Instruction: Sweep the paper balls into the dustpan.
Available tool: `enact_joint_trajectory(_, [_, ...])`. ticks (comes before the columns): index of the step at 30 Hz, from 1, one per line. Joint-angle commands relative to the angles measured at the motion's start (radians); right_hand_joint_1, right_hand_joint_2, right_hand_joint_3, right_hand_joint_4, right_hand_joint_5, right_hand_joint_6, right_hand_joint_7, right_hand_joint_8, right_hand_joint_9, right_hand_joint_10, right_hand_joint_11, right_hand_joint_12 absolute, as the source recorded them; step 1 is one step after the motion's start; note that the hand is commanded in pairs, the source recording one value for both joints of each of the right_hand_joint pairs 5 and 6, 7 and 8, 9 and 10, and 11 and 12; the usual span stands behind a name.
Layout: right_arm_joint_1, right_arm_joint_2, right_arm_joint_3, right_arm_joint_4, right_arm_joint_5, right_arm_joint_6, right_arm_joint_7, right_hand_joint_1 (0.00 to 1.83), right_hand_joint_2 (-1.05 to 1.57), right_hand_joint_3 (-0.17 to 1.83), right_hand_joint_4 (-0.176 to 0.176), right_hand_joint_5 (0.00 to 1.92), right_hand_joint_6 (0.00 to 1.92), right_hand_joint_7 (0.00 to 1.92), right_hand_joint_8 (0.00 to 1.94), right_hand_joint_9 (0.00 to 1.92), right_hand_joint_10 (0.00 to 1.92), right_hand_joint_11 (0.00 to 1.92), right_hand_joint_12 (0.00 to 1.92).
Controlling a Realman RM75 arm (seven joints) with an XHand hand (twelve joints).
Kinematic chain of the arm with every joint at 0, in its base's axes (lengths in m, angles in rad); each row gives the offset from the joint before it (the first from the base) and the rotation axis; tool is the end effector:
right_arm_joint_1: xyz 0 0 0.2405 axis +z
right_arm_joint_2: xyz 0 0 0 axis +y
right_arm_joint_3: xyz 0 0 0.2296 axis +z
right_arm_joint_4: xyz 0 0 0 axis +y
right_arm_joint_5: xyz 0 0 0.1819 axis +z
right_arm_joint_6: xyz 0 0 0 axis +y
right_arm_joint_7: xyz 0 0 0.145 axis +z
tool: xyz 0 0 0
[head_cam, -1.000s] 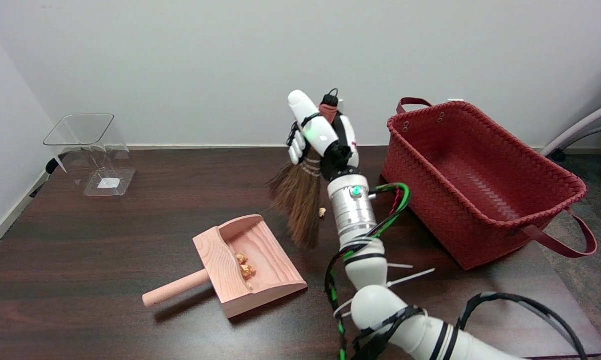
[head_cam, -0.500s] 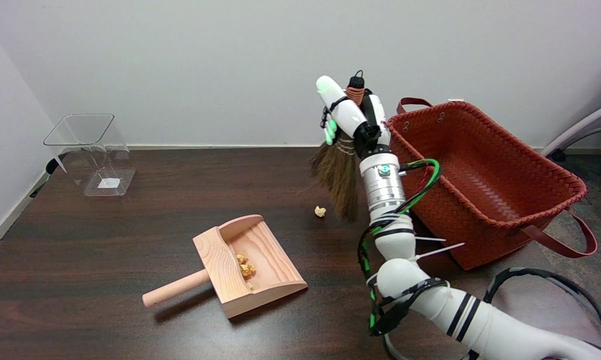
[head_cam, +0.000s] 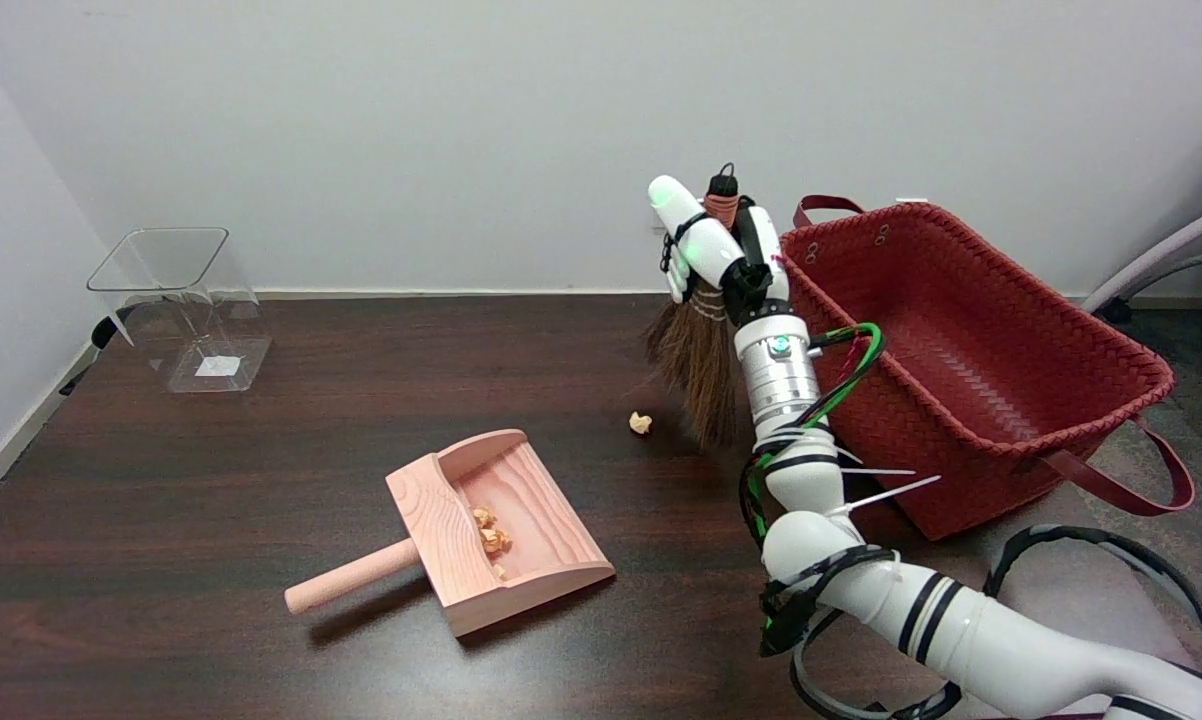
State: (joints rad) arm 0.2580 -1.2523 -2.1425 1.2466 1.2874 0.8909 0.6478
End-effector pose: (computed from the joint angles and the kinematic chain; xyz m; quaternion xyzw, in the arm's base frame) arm -0.2071 -0.3491 0.2786 0.5196 -0.3220 0.6226 0.4886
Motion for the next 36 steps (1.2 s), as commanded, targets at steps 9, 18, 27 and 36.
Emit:
enact_joint_trajectory(9, [0.021, -0.101, -0.074, -0.195, -0.120, -0.034, 0.224, 0.70, 1.57, -0.17, 0.000, 1.92, 1.92, 1.92, 1.92, 1.92, 1.92, 1.92, 1.92])
enact_joint_trajectory(18, [-0.015, -0.104, -0.080, -0.070, -0.120, -0.047, 0.224, 0.72, 1.57, -0.17, 0.000, 1.92, 1.92, 1.92, 1.92, 1.92, 1.92, 1.92, 1.92])
enact_joint_trajectory(27, [-0.067, -0.119, -0.081, 0.072, -0.083, -0.140, 0.224, 0.74, 1.57, -0.17, 0.000, 1.92, 1.92, 1.92, 1.92, 1.92, 1.92, 1.92, 1.92])
enact_joint_trajectory(36, [-0.134, -0.194, -0.113, 0.089, 0.055, -0.226, 0.224, 0.72, 1.57, -0.17, 0.000, 1.92, 1.92, 1.92, 1.92, 1.92, 1.92, 1.92, 1.92])
